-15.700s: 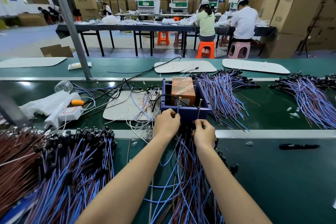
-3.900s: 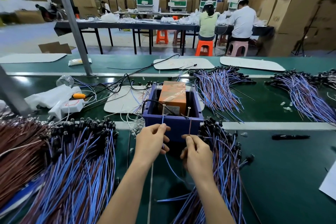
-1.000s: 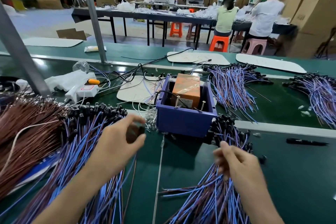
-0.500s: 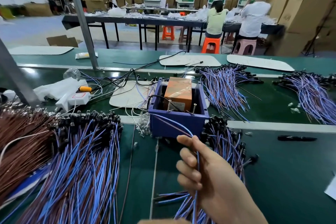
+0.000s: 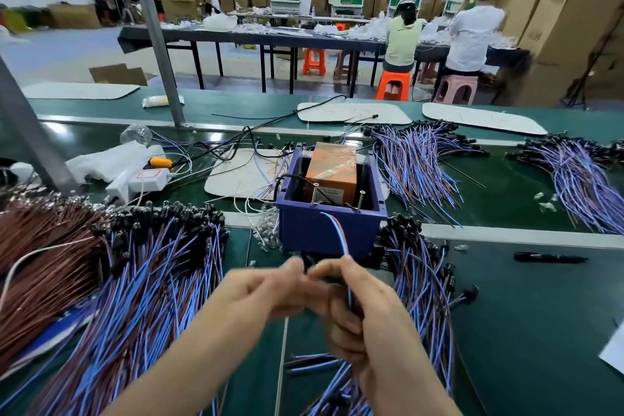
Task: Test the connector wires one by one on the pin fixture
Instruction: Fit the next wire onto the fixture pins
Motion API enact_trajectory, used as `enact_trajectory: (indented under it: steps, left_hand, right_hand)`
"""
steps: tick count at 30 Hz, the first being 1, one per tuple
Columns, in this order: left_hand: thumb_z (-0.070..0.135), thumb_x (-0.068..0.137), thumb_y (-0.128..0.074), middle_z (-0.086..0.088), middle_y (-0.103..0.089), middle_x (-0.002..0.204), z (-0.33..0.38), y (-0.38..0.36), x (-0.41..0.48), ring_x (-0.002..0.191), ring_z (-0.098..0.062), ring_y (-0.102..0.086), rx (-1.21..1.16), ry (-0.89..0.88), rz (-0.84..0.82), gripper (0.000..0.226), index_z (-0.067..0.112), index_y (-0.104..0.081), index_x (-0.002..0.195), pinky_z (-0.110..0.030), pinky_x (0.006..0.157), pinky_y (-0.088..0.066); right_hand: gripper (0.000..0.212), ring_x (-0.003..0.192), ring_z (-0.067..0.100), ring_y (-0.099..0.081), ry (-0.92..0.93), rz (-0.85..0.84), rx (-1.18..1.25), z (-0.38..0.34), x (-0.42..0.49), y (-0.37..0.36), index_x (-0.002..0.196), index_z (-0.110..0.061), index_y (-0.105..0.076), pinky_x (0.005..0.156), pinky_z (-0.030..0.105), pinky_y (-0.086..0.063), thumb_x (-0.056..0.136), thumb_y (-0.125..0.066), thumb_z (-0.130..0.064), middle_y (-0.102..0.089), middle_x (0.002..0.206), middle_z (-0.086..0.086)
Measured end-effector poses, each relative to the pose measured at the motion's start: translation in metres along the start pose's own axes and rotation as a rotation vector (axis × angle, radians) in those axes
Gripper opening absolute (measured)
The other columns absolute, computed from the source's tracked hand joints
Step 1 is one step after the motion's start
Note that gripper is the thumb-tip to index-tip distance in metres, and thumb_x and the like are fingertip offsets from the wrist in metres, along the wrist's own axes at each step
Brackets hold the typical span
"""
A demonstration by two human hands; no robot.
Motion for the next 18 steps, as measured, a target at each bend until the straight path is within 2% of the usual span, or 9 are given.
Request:
enact_trajectory:
  steps: [2,3,5,8,11,13,15,16,18]
  left_hand:
    - [0.054,0.073,-0.054,-0.007,-0.076,0.091,0.002,-0.003,0.018,0.091,-0.017,-0.072,-0.097,0.114,0.031,0.046,0.017,-0.079,0.087,-0.026,0.086,-0.056]
    - [0.051,0.076,-0.053,-0.007,-0.075,0.091,0.001,-0.007,0.028,0.091,-0.017,-0.072,-0.108,0.124,0.022,0.047,0.014,-0.077,0.091,-0.025,0.085,-0.056]
    - [0.041,0.09,-0.051,-0.009,-0.075,0.093,-0.003,-0.013,0.048,0.09,-0.02,-0.072,-0.104,0.175,0.07,0.038,0.01,-0.069,0.103,-0.029,0.086,-0.056]
    - [0.027,0.098,-0.047,-0.013,-0.074,0.093,0.007,-0.024,0.066,0.082,-0.022,-0.073,-0.354,0.237,0.056,0.03,0.003,-0.062,0.109,-0.031,0.075,-0.059]
    - [0.014,0.098,-0.049,-0.008,-0.075,0.086,0.016,-0.032,0.077,0.067,-0.014,-0.071,-0.504,0.165,0.1,0.023,0.001,-0.06,0.113,-0.025,0.065,-0.059]
    - [0.009,0.097,-0.05,-0.005,-0.074,0.078,0.019,-0.033,0.081,0.057,-0.008,-0.065,-0.499,0.1,0.126,0.017,0.004,-0.064,0.105,-0.022,0.063,-0.058]
    - [0.008,0.096,-0.051,-0.001,-0.073,0.074,0.018,-0.033,0.081,0.053,-0.006,-0.061,-0.442,0.055,0.121,0.017,0.008,-0.068,0.095,-0.021,0.063,-0.058]
    - [0.008,0.096,-0.052,0.0,-0.072,0.073,0.019,-0.033,0.079,0.053,-0.005,-0.06,-0.398,0.044,0.113,0.017,0.01,-0.069,0.093,-0.02,0.062,-0.057]
    - [0.008,0.096,-0.052,0.001,-0.072,0.071,0.015,-0.033,0.077,0.052,-0.005,-0.06,-0.321,0.037,0.108,0.018,0.011,-0.069,0.09,-0.018,0.06,-0.056]
  right_hand:
    - [0.035,0.037,0.008,-0.014,0.051,0.05,-0.026,0.001,0.001,0.004,0.089,-0.022,-0.073,0.038,0.012,-0.016,0.082,-0.047,-0.044,-0.024,0.045,-0.004]
    - [0.035,0.039,0.009,-0.013,0.079,0.073,-0.039,0.0,0.001,0.008,0.093,-0.023,-0.074,0.039,0.013,-0.015,0.084,-0.047,-0.044,-0.023,0.046,-0.004]
    - [0.037,0.04,0.01,-0.013,0.109,0.087,-0.084,0.0,0.001,0.013,0.097,-0.024,-0.074,0.039,0.015,-0.015,0.085,-0.047,-0.045,-0.02,0.047,-0.004]
    - [0.037,0.036,0.008,-0.013,0.082,0.032,-0.126,0.005,0.0,0.013,0.094,-0.02,-0.074,0.038,0.012,-0.015,0.08,-0.049,-0.043,-0.02,0.045,-0.005]
    - [0.034,0.031,0.008,-0.013,0.016,-0.02,-0.092,0.014,-0.002,0.017,0.09,-0.013,-0.075,0.04,0.012,-0.013,0.086,-0.048,-0.034,-0.02,0.042,-0.003]
    - [0.034,0.032,0.011,-0.015,-0.025,-0.024,-0.11,0.019,-0.004,0.024,0.09,-0.013,-0.076,0.039,0.014,-0.014,0.086,-0.049,-0.033,-0.021,0.043,0.0]
    - [0.033,0.035,0.015,-0.025,-0.043,-0.025,-0.179,0.021,-0.005,0.03,0.091,-0.015,-0.076,0.039,0.019,-0.023,0.082,-0.053,-0.037,-0.031,0.044,0.005]
    - [0.035,0.039,0.018,-0.037,-0.029,-0.014,-0.231,0.021,-0.004,0.031,0.094,-0.017,-0.076,0.042,0.023,-0.032,0.077,-0.057,-0.041,-0.044,0.048,0.008]
    - [0.043,0.064,0.017,-0.063,0.045,0.052,-0.301,0.015,0.001,0.033,0.099,-0.025,-0.072,0.063,0.027,-0.048,0.062,-0.064,-0.046,-0.069,0.07,0.004]
Point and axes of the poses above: each hand's wrist, its own x-axis towards the middle knuckle, its own y-axis out of the back of the hand, z = x × y, the point moved 1 cm from there along x, towards the middle knuckle
